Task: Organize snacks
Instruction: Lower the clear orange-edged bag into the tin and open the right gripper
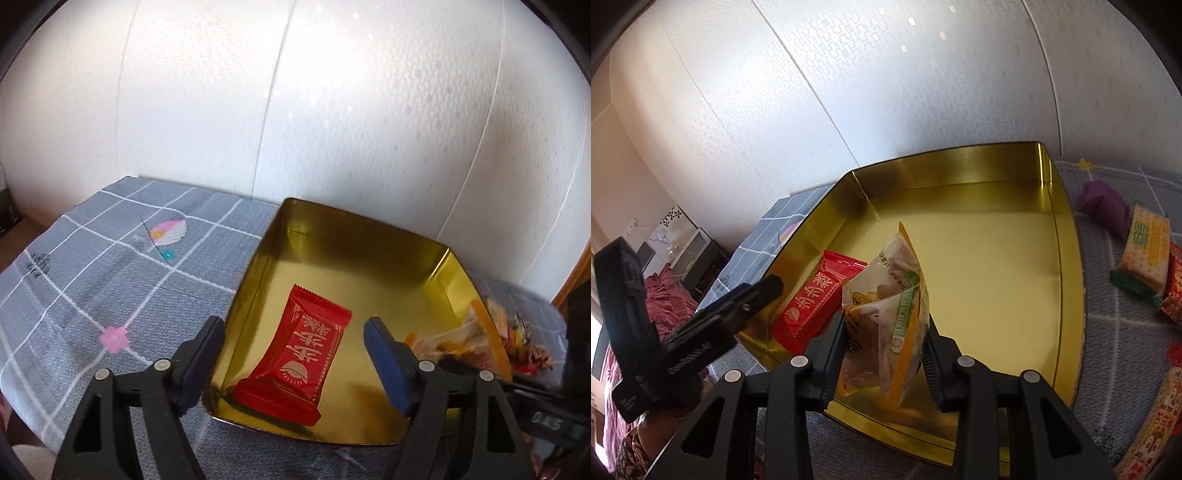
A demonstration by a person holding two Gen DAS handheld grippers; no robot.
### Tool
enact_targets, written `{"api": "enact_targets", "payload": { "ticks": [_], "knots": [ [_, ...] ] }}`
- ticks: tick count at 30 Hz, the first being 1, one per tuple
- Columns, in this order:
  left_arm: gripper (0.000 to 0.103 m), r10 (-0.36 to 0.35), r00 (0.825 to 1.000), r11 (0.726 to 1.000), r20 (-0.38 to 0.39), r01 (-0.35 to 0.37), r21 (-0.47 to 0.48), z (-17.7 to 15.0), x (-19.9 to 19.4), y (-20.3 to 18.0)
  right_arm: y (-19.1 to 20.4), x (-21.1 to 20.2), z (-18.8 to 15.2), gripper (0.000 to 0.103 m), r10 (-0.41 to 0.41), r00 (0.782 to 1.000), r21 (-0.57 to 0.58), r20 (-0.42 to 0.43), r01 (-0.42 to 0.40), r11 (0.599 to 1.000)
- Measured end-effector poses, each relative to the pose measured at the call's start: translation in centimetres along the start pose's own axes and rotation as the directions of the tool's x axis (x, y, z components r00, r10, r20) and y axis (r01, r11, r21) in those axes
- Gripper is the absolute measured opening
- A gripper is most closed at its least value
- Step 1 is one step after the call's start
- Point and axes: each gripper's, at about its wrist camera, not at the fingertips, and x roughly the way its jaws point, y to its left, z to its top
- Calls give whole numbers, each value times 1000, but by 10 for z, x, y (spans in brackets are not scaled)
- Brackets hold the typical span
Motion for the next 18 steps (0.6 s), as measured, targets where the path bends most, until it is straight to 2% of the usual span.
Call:
{"api": "enact_targets", "payload": {
  "ticks": [3, 5, 10, 12, 14, 18],
  "knots": [
    [80, 20, 1000, 1000, 18, -20, -20, -1, -7, 1, 1, 6, 2, 39, 2, 1000, 7, -16, -2, 1000],
    [83, 58, 998, 998, 41, -57, -18, -3, -13, 0, 4, 12, 4, 39, 12, 1000, 12, -28, -12, 1000],
    [91, 105, 990, 994, 89, -101, -42, -2, -24, 7, 20, 36, 8, 40, 71, 992, 15, -106, -70, 997],
    [94, 109, 990, 993, 91, -104, -58, -2, -26, 9, 27, 47, 8, 43, 64, 987, -3, -146, -65, 998],
    [95, 110, 990, 992, 84, -104, -76, -2, -23, 13, 32, 50, 7, 46, 23, 989, -34, -143, -28, 999],
    [96, 110, 991, 991, 80, -103, -89, -3, -21, 14, 25, 37, 7, 51, -20, 996, -33, -86, 17, 999]
  ]
}}
